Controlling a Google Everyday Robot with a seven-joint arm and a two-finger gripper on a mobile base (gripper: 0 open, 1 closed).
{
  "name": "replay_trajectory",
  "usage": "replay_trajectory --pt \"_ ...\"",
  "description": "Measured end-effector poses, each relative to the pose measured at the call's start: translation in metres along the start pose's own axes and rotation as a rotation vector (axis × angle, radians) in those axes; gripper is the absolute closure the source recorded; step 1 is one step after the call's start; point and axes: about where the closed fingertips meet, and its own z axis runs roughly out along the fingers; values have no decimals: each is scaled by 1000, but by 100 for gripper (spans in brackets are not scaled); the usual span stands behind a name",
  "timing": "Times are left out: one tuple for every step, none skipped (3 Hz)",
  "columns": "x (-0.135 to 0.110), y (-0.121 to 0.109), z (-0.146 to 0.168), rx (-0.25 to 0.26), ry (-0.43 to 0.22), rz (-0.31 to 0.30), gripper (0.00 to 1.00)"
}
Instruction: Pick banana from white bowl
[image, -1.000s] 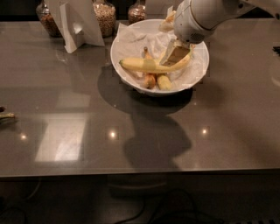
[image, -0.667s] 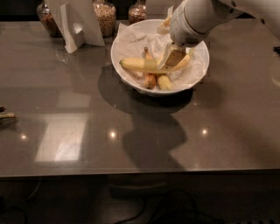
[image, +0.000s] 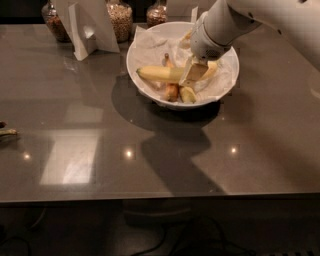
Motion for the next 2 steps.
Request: replay_trajectory --pt "7 0 13 -21 12 30 36" --pt "11 2 23 -40 22 50 36"
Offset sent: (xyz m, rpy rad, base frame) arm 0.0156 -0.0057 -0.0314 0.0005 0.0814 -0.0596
